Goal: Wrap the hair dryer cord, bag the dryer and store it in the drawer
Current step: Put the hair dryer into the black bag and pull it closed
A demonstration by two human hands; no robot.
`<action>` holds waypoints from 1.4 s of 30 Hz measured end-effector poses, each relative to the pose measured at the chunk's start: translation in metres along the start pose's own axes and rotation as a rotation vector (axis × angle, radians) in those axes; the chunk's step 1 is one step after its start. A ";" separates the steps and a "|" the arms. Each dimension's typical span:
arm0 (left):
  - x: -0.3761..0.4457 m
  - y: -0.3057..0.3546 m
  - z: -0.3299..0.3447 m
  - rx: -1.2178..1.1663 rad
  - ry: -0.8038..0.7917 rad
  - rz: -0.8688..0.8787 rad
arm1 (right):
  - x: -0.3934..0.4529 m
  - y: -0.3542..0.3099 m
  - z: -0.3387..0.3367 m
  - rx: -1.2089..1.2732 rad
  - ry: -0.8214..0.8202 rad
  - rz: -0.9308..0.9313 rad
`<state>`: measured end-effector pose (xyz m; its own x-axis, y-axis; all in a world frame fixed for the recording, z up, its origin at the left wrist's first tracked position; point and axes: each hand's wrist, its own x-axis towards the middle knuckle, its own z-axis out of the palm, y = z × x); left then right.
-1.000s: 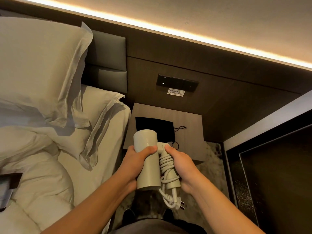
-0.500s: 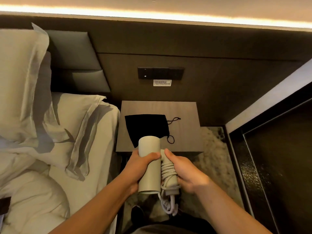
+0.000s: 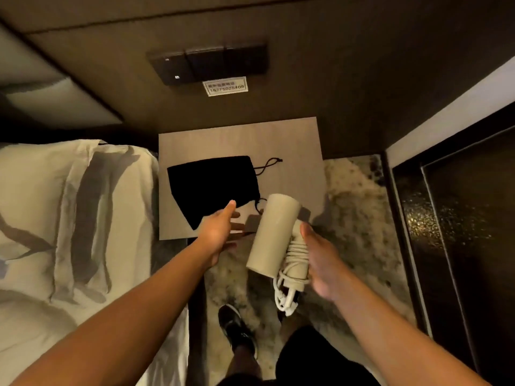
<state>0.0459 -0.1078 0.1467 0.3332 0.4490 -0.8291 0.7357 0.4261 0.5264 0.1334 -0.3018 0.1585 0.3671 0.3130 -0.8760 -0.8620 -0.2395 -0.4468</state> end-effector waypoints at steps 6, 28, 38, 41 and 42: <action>0.115 0.002 0.053 0.296 0.110 0.027 | 0.081 -0.009 -0.038 0.011 0.120 0.076; 0.211 -0.028 0.065 0.642 0.500 0.084 | 0.132 0.012 -0.090 0.118 0.185 0.091; 0.114 -0.028 0.002 0.267 0.550 0.167 | 0.063 -0.015 -0.051 0.230 0.093 0.010; 0.074 -0.024 -0.021 0.298 0.546 0.302 | 0.034 -0.018 -0.031 0.228 0.068 -0.023; 0.058 -0.021 -0.030 0.313 0.553 0.343 | 0.022 -0.019 -0.024 0.229 0.054 -0.034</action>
<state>0.0321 -0.0672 0.0927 0.2891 0.8844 -0.3663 0.8055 -0.0180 0.5923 0.1663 -0.3127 0.1427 0.4102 0.2661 -0.8723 -0.9033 -0.0133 -0.4288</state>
